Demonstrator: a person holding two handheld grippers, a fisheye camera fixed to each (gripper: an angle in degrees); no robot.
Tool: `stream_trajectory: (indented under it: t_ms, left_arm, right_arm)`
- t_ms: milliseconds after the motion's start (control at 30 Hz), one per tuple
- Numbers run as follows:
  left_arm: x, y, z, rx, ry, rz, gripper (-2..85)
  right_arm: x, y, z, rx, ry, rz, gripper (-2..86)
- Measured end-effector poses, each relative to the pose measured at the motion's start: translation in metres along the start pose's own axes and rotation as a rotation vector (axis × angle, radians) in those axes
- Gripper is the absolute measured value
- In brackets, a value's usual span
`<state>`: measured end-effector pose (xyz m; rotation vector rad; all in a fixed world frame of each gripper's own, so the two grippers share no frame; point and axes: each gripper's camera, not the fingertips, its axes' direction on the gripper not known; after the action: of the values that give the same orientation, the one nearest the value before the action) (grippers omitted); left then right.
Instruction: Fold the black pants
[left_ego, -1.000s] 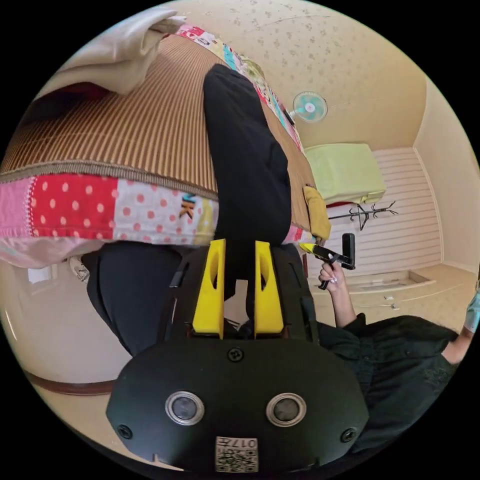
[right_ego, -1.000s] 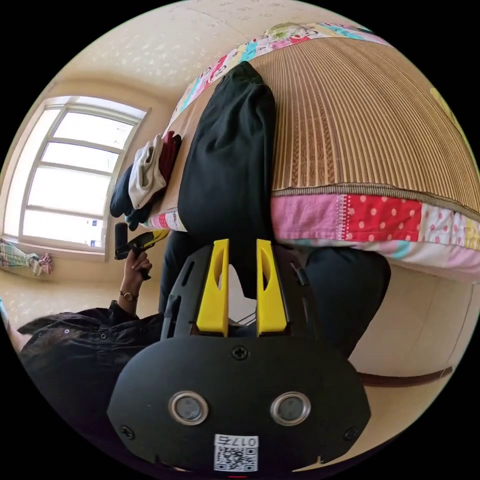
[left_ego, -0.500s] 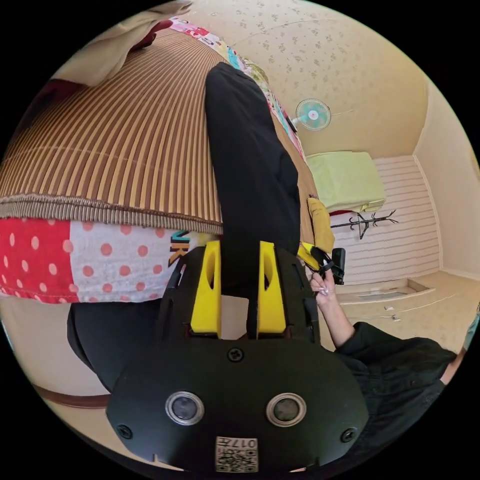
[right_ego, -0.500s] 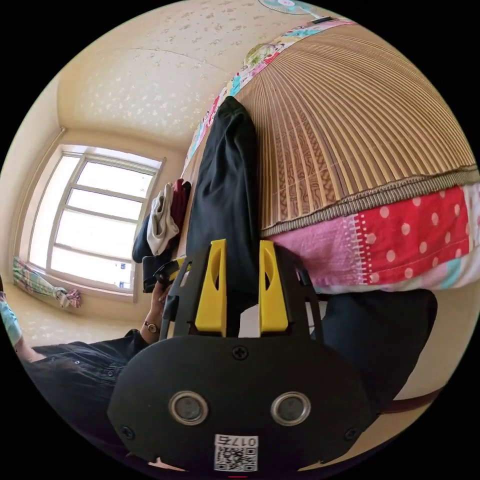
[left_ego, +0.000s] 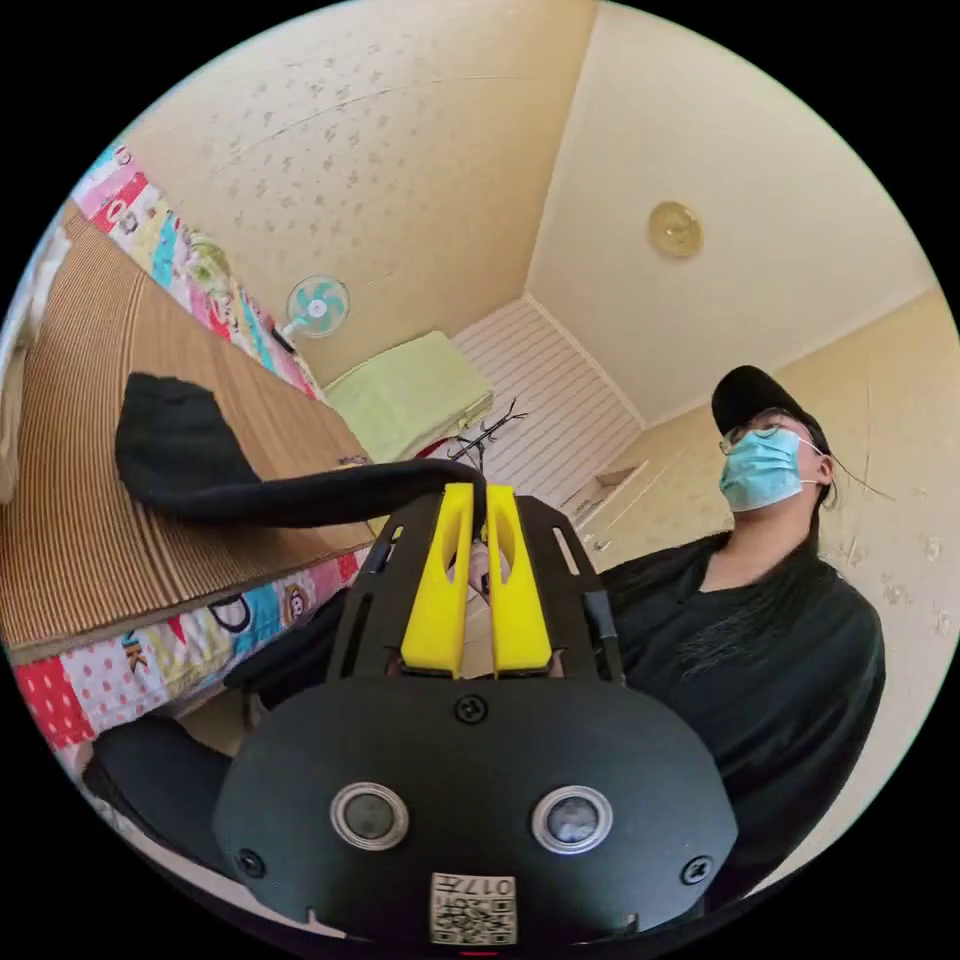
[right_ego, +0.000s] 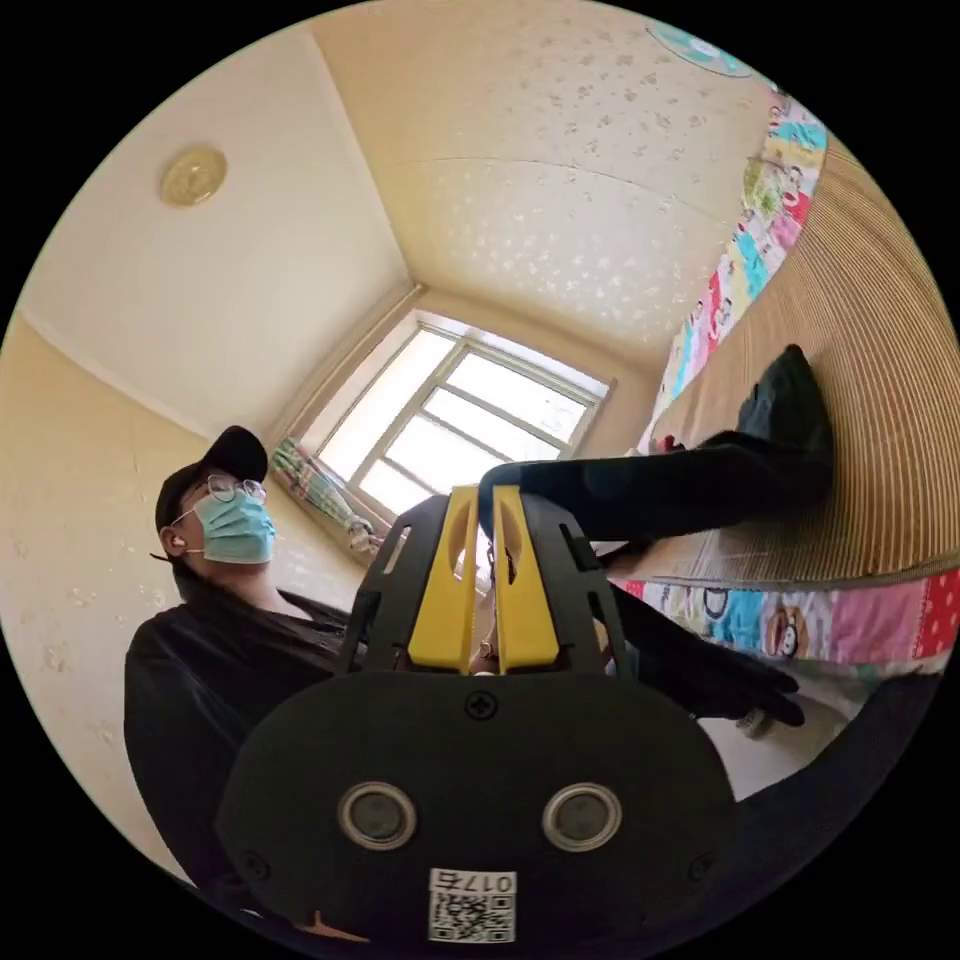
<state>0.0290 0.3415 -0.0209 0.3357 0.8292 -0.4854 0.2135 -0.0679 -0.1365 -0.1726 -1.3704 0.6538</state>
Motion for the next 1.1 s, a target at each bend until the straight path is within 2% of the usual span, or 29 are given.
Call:
stream_trajectory:
  t_ms: [67,133,200,267,367,433,600,700,767,833,900,967,1033,1100]
  left_arm:
    - [0.076,-0.038,-0.003,0.059,0.056,0.183,0.7]
    - [0.120,-0.068,-0.004,0.088,0.092,0.272,0.6]
    - [0.152,-0.095,-0.001,0.116,0.112,0.345,0.4]
    - [0.162,-0.131,0.007,0.156,0.050,0.305,0.2]
    - [0.124,-0.167,0.017,0.185,-0.104,0.173,0.0]
    - [0.092,-0.187,0.022,0.186,-0.198,0.122,0.1]
    - [0.011,-0.258,0.038,0.178,-0.307,0.058,1.1]
    - [-0.033,-0.280,0.054,0.099,-0.441,0.075,2.1]
    - [-0.082,-0.250,0.072,-0.026,-0.659,0.035,2.7]
    - [-0.126,-0.195,0.081,-0.138,-0.745,-0.024,3.0]
    - [-0.164,-0.119,0.076,-0.207,-0.701,-0.138,3.0]
    - [-0.187,-0.009,0.056,-0.215,-0.567,-0.301,2.6]
    - [-0.184,0.061,0.040,-0.208,-0.483,-0.396,2.3]
    - [-0.177,0.107,0.027,-0.220,-0.466,-0.484,1.8]
  right_arm:
    - [-0.062,-0.031,0.015,-0.023,-0.014,-0.157,2.7]
    - [-0.125,-0.067,0.030,-0.030,-0.030,-0.312,2.3]
    - [-0.154,-0.090,0.037,-0.008,0.016,-0.387,2.0]
    - [-0.157,-0.114,0.042,0.029,0.084,-0.324,1.8]
    - [-0.136,-0.151,0.052,0.025,0.216,-0.300,1.7]
    - [-0.098,-0.181,0.065,0.010,0.386,-0.314,1.6]
    - [-0.007,-0.251,0.083,0.043,0.457,-0.229,1.8]
    - [0.048,-0.246,0.086,0.078,0.555,-0.107,2.0]
    - [0.083,-0.214,0.087,0.019,0.650,-0.073,2.2]
    - [0.128,-0.135,0.069,-0.057,0.700,0.003,2.6]
    - [0.149,-0.063,0.036,-0.046,0.628,0.126,2.9]
    - [0.153,0.010,0.002,-0.037,0.539,0.213,3.3]
    - [0.142,0.084,-0.022,-0.114,0.576,0.329,4.0]
    - [0.132,0.110,-0.033,-0.155,0.630,0.439,5.1]
